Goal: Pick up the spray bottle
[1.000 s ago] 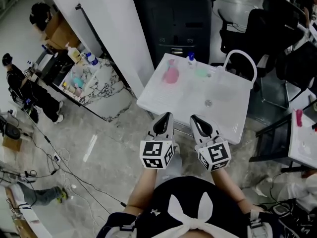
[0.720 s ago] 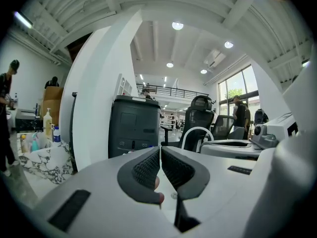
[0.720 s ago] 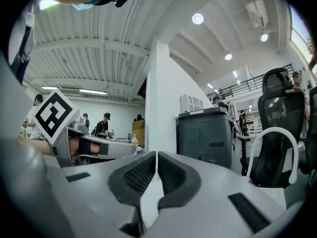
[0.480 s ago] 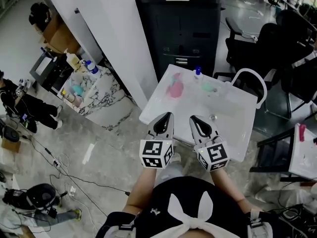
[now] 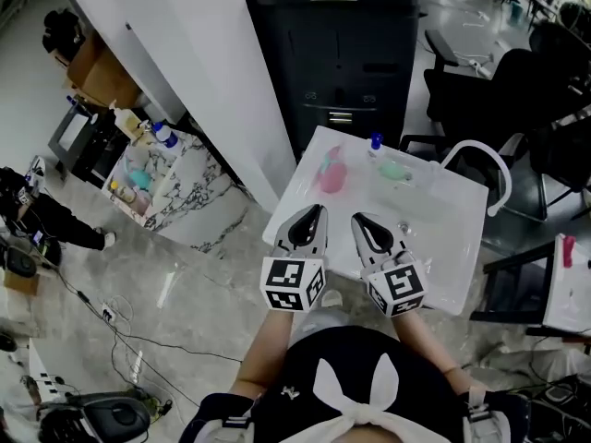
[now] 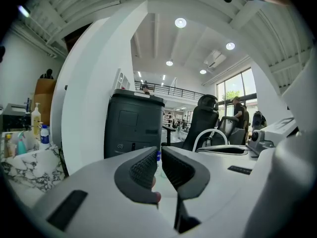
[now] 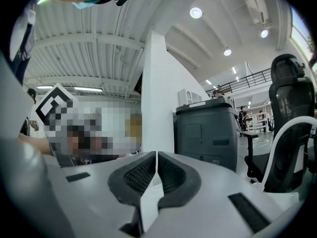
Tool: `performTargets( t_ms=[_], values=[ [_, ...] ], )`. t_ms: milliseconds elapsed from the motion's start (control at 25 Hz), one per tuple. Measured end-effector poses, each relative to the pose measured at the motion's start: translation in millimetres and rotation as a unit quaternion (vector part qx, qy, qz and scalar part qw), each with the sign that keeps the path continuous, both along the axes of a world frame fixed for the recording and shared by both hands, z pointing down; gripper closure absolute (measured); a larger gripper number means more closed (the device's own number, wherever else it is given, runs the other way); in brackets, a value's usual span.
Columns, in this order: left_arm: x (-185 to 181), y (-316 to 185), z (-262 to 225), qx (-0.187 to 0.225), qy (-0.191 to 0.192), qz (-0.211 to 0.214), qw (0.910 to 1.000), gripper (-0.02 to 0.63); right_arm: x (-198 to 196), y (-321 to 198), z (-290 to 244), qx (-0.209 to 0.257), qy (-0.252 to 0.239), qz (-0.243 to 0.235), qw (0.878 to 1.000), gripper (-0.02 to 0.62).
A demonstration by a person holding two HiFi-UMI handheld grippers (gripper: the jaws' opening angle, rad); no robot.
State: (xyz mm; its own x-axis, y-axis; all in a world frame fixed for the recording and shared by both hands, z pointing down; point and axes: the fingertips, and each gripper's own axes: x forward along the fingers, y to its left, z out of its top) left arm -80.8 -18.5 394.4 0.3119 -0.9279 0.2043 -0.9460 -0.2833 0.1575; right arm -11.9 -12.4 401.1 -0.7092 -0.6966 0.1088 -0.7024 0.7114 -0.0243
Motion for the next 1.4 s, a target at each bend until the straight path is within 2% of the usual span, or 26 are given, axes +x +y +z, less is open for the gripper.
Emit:
performTargets(
  t_ms=[120,320,640,760,1000,1400],
  values=[
    [-10.4,-13.3,1.1,0.010,0.006,0.003,0.9999,0.572,-7.2,-12.2,3.9,-0.002,0.001,0.003,1.000,0.566],
    [-19.6,-35.9,1.7,0.026,-0.010,0.011,0.9996,0.566,-14.7,-30.0,10.4,-0.006,0.007,0.014,1.000,0.566],
    [-24.5,-67.7,6.8,0.030,-0.020,0.032,0.9988,0.405,-21.4,-51.7,17.0,-0.012,0.012,0.032,0.999,0.566],
    [-26.9,-75.1,6.1,0.035,-0.013,0.041,0.9985,0.375,-24.1,-58.7,19.5,-0.015,0.013,0.040,0.999,0.566],
    [-30.7,-91.0,19.8,0.017,-0.010,0.051,0.9985,0.340,-26.3,-63.6,28.2,-0.023,0.022,0.050,0.998,0.566],
    [-23.2,-125.0,36.4,0.002,-0.026,0.077,0.9967,0.324,-18.8,-79.2,40.7,-0.036,0.026,0.071,0.996,0.566]
  ],
)
